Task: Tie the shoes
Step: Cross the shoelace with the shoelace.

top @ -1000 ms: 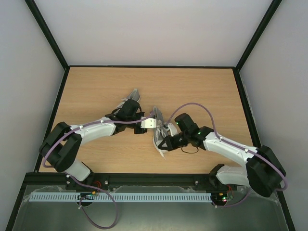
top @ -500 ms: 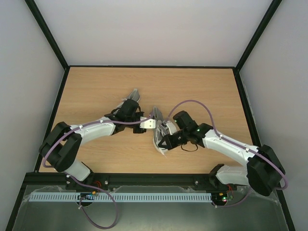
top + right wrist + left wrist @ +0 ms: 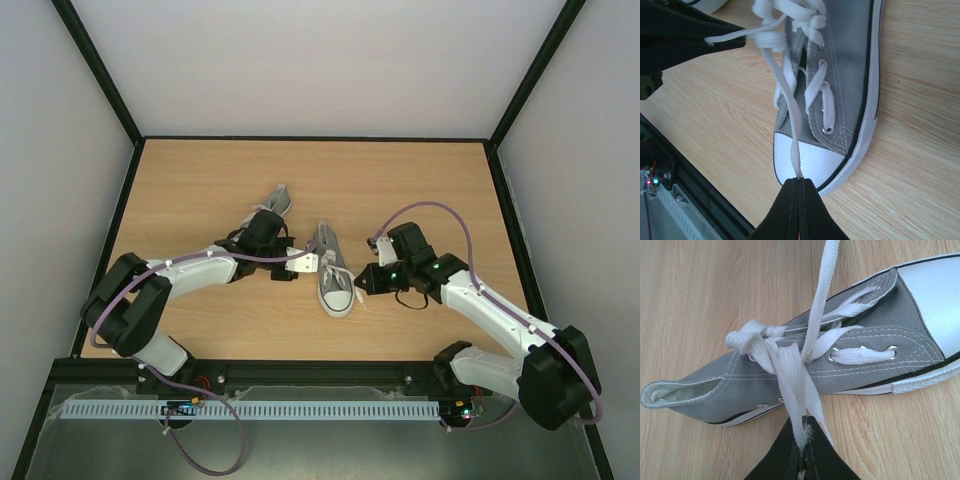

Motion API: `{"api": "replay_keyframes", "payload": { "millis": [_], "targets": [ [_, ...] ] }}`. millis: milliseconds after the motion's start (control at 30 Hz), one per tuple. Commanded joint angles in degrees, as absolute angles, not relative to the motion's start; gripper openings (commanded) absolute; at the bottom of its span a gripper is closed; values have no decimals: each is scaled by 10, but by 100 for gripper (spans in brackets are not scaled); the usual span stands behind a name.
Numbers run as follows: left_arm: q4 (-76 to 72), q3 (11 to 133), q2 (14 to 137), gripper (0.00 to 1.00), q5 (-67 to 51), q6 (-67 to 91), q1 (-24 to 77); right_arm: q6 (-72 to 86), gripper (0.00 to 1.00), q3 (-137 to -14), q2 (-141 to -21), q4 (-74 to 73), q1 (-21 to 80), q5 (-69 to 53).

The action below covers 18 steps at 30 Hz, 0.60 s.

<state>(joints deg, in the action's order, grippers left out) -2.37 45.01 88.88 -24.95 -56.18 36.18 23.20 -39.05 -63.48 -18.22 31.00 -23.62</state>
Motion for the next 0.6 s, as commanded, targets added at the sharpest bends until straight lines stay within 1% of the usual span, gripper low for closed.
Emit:
{"api": "replay_keyframes", "payload": {
  "millis": [0, 400, 567],
  "targets": [
    [-32, 442, 874, 2, -256, -577, 358, 245, 1, -378, -644, -205, 293, -215],
    [-37, 446, 880, 3, -256, -583, 354, 260, 1, -359, -680, -163, 254, -216],
    [-41, 446, 881, 2, -258, -587, 352, 259, 1, -350, -706, -123, 246, -235]
  ]
}}
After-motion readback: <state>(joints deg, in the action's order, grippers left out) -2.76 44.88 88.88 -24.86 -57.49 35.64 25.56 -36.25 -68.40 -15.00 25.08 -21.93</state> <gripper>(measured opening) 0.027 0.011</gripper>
